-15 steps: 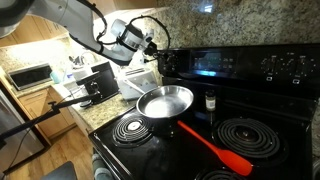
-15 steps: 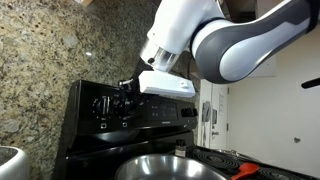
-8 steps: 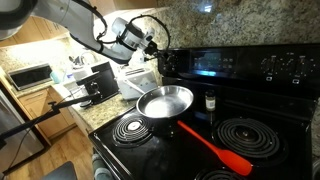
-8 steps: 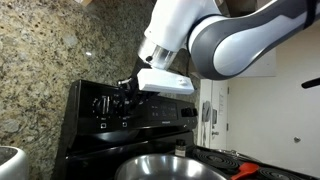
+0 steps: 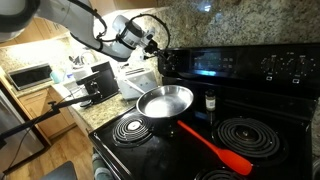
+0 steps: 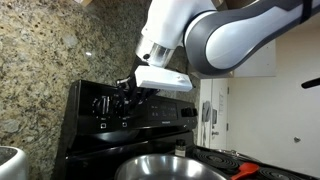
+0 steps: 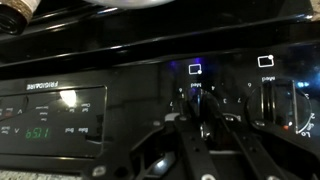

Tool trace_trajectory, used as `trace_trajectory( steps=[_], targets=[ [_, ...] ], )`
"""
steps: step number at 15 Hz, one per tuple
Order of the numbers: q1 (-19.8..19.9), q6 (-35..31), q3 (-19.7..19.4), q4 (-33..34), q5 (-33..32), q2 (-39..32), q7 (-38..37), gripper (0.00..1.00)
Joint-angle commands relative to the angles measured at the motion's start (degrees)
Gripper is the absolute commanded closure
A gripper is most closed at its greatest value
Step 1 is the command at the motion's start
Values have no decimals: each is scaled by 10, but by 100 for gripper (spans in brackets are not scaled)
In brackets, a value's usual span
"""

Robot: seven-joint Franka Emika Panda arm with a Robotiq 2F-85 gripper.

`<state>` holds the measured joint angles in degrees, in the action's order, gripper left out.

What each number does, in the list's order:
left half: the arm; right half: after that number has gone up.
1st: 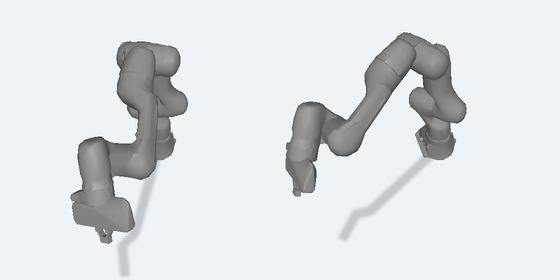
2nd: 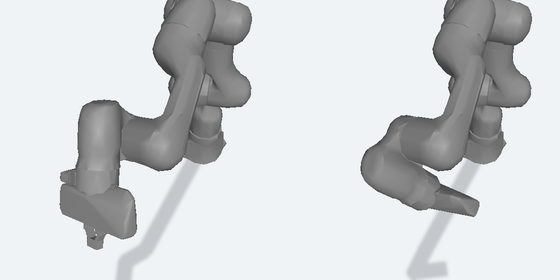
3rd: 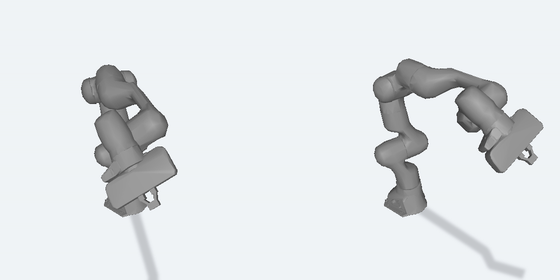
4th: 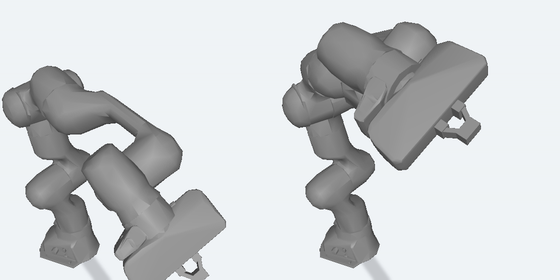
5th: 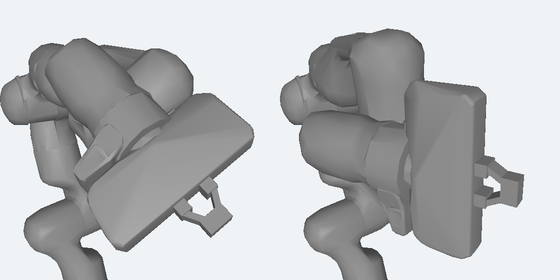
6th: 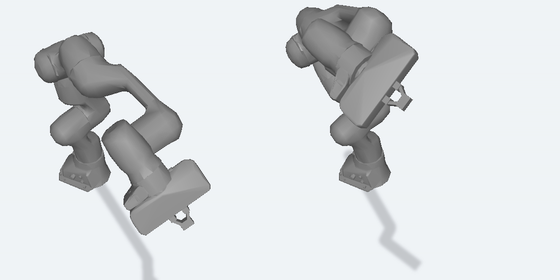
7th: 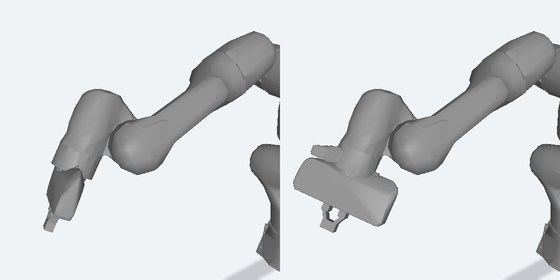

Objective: Turn the second knob from the left

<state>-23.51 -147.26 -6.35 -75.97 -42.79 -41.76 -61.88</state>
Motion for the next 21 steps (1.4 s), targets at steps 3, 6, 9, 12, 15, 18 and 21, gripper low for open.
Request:
trace_trajectory(
  steps=[3, 6, 9, 12, 15, 18, 21],
  targets=[
    [18, -44, 1, 52, 38, -36, 10, 94],
    [24, -63, 2, 39, 78, -31, 4, 94],
    [30, -79, 3, 29, 130, -27, 9, 94],
    [33, -99, 0, 19, 174, -24, 13, 94],
    [37, -124, -1, 4, 208, -21, 12, 94],
    [43, -169, -3, -24, 241, -13, 11, 94],
    [48, -218, -3, -58, 280, -6, 15, 94]
  ],
)
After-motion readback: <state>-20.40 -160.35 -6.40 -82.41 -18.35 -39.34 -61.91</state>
